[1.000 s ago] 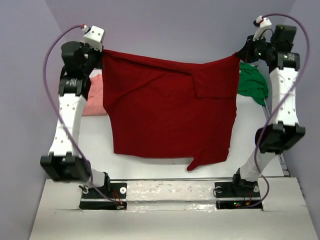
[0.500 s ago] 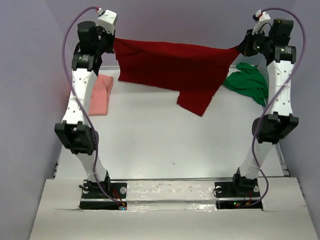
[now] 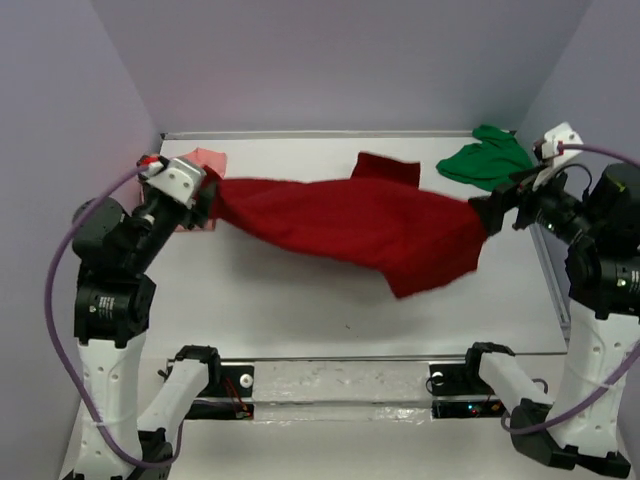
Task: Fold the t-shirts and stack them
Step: Flatten the tshirt out
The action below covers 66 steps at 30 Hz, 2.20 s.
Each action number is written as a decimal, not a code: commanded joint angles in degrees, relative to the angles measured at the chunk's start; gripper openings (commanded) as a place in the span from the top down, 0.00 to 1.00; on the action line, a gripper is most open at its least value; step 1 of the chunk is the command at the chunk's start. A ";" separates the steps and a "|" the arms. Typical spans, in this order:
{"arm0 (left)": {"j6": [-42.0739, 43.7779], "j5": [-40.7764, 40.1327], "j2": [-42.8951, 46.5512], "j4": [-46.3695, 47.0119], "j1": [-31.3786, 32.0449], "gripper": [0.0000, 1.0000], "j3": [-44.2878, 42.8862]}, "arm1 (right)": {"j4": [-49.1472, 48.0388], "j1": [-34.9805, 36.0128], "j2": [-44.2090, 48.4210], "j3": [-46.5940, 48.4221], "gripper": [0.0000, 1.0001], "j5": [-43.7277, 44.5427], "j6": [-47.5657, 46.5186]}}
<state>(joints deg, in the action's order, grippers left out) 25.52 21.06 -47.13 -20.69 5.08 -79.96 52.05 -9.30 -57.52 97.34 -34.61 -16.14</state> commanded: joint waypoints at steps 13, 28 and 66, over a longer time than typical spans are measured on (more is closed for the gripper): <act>10.44 10.32 0.04 -17.65 -0.25 0.01 8.05 | 4.03 -0.28 -4.96 -9.71 0.00 3.16 -1.79; -0.21 16.83 -35.64 0.82 -0.25 0.01 14.49 | 0.33 0.86 -40.99 -7.43 0.00 -3.63 -4.60; -1.35 7.34 -42.17 3.90 1.69 0.01 3.94 | 9.04 13.08 -82.05 26.76 0.00 -4.15 -6.45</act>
<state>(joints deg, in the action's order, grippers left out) 23.16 29.71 -95.74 -16.49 6.44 -77.19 62.41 3.46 -138.34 121.05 -40.03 -23.31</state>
